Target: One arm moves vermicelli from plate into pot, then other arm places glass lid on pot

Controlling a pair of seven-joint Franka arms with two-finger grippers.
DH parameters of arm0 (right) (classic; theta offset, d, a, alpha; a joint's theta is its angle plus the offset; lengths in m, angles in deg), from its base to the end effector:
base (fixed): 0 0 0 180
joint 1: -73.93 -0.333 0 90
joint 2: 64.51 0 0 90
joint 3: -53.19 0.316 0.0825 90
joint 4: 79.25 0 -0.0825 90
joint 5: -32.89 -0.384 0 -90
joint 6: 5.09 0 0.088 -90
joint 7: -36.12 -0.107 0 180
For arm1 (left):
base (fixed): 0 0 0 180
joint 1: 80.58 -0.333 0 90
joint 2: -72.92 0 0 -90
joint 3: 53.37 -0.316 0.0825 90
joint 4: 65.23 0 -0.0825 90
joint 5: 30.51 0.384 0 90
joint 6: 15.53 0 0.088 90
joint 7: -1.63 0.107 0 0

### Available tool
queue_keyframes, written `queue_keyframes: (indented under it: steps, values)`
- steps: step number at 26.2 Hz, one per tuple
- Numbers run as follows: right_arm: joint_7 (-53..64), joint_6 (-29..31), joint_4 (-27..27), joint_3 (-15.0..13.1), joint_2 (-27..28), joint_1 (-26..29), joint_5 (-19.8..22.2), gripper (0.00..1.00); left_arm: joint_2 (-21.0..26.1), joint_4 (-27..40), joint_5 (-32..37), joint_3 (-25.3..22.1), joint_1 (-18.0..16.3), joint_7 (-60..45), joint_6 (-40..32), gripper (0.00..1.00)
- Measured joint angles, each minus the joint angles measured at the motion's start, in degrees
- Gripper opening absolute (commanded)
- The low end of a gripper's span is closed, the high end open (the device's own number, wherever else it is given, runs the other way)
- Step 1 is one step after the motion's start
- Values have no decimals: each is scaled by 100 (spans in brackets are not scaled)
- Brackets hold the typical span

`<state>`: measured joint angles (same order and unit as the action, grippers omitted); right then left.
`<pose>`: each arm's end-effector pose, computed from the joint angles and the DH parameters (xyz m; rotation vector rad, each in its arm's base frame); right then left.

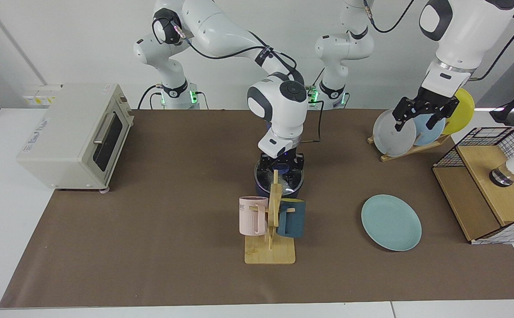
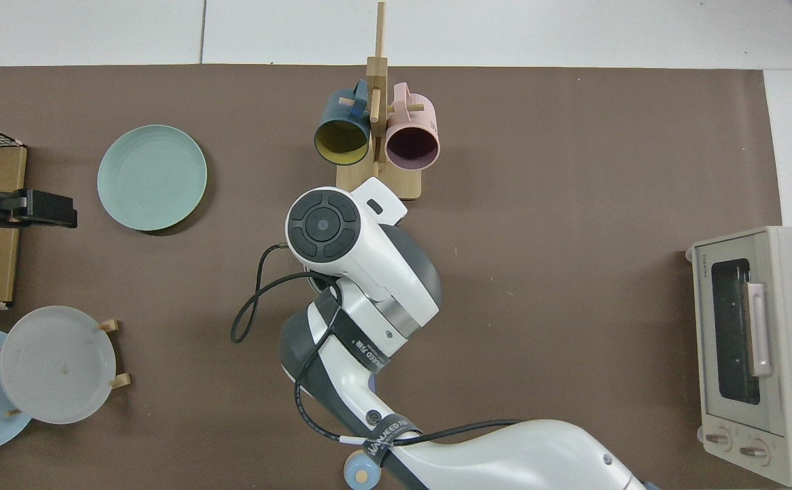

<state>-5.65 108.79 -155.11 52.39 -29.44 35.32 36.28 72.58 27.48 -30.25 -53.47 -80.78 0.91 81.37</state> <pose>0.5781 0.4468 0.3819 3.1232 -0.0684 0.1245 0.5639 0.0034 0.6163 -3.1348 -0.0273 -0.1240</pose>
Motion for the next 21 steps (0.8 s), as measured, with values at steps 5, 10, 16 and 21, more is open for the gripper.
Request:
queue_keyframes:
  steps: [5,10,16,21]
  values:
    - [0,15,26,-13,42,1,8,0,0,0,0,-6,-14,0,0,100]
    - [0,14,26,-13,42,1,8,0,0,0,0,9,-10,0,0,100]
    - [-37,14,27,-13,43,1,8,84,0,0,0,10,-10,0,-1,100]
    - [-168,-38,128,-13,47,1,9,90,-1,0,0,10,-10,0,-1,100]
